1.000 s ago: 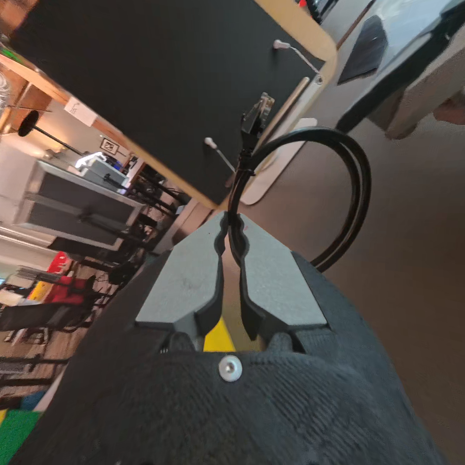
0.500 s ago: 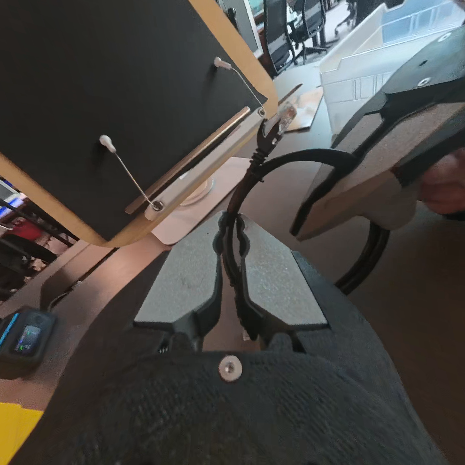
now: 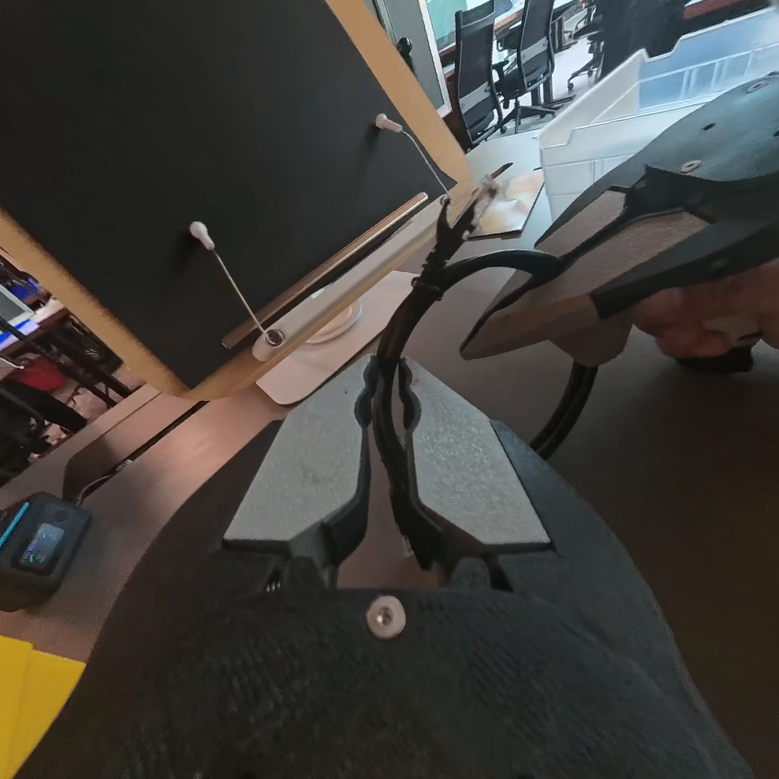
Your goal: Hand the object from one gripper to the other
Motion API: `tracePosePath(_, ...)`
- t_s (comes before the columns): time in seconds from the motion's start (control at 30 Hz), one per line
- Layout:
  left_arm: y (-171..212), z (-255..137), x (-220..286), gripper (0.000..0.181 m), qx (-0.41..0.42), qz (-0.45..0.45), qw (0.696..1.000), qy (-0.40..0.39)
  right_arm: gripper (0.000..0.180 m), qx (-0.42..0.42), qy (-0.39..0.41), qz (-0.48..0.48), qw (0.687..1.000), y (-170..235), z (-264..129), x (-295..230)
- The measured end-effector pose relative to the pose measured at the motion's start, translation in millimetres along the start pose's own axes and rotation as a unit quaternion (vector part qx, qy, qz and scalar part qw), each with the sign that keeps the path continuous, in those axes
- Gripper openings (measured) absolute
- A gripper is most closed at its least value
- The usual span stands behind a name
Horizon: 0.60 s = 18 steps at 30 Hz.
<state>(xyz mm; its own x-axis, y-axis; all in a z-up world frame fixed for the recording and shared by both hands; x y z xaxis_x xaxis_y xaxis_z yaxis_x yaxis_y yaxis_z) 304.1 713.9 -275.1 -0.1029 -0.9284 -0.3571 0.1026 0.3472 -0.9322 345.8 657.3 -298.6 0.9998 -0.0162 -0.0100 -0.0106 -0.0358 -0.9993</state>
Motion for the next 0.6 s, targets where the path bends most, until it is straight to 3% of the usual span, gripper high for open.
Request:
tracePosePath(0.37,15,3,8,0.020,-0.035,-0.059,0.997,0.023,0.000,0.045,0.032,-0.111,0.992,-21,-1,1)
tracePosePath(0.47,20,3,16,0.036,-0.052,-0.063,0.996,0.034,0.000,0.051,0.022,-0.139,0.989,-23,-1,-10)
tracePosePath(0.6,20,-1,21,0.043,-0.052,-0.035,0.998,0.033,0.000,0.070,-0.009,-0.102,0.992,-24,-2,-26)
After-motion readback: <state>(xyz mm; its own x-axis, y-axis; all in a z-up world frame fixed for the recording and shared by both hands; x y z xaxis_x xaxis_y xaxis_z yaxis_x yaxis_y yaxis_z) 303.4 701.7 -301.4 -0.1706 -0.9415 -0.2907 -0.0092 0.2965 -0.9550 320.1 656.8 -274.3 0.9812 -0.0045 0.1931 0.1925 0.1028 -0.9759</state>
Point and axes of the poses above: each gripper's, where its closed fingertips meet, z out along the fingers, y out of its underside, x = y × z across the jaws, the point moved 3 cm from there along -z, back along the fingers, and after that the axes turned 15 degrees about x, right-handed, at the moved point
